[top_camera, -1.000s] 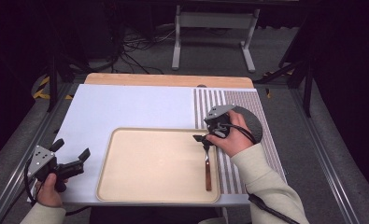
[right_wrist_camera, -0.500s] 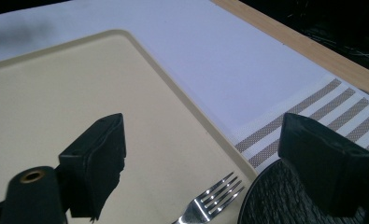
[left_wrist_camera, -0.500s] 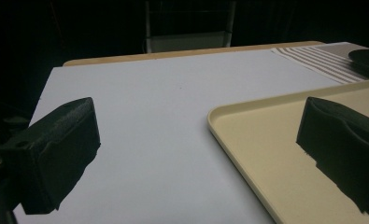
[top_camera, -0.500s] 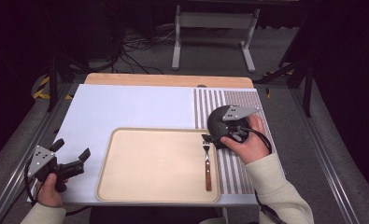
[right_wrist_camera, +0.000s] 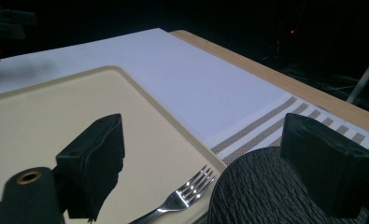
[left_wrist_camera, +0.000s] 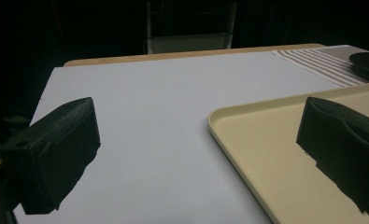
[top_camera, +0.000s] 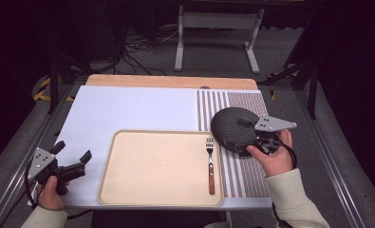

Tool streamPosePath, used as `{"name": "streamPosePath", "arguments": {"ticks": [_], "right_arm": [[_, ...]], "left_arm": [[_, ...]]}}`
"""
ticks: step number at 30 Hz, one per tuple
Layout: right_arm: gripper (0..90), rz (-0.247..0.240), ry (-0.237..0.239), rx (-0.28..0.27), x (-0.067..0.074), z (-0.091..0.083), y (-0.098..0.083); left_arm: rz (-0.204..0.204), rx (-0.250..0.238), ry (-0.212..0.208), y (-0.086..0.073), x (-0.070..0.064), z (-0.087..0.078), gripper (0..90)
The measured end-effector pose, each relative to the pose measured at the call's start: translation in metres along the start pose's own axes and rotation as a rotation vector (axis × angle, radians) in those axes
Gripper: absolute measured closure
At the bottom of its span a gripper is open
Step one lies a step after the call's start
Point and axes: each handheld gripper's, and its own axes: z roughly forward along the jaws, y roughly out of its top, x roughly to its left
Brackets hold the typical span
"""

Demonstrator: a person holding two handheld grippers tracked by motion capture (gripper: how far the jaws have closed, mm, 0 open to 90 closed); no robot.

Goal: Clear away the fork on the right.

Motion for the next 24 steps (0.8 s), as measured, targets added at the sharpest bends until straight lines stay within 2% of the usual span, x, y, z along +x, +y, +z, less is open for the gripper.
{"name": "streamPosePath", "arguments": {"ticks": [5,6,20,24], "right_arm": [[14.1,0.022,-0.007,-0.042,-0.003,-0.011,-0.014],[13.0,0.032,-0.019,-0.057,-0.005,-0.014,-0.021],[12.0,0.110,-0.083,-0.146,-0.011,-0.029,-0.070],[11.8,0.118,-0.092,-0.139,-0.010,-0.032,-0.082]], "left_arm": [[0.000,-0.001,-0.003,0.000,-0.001,0.001,0.1],[0.002,-0.001,-0.004,0.000,-0.001,0.001,0.1],[0.000,-0.005,-0.002,0.000,-0.001,0.000,0.1],[0.006,-0.005,-0.004,0.001,0.000,-0.001,0.1]]}}
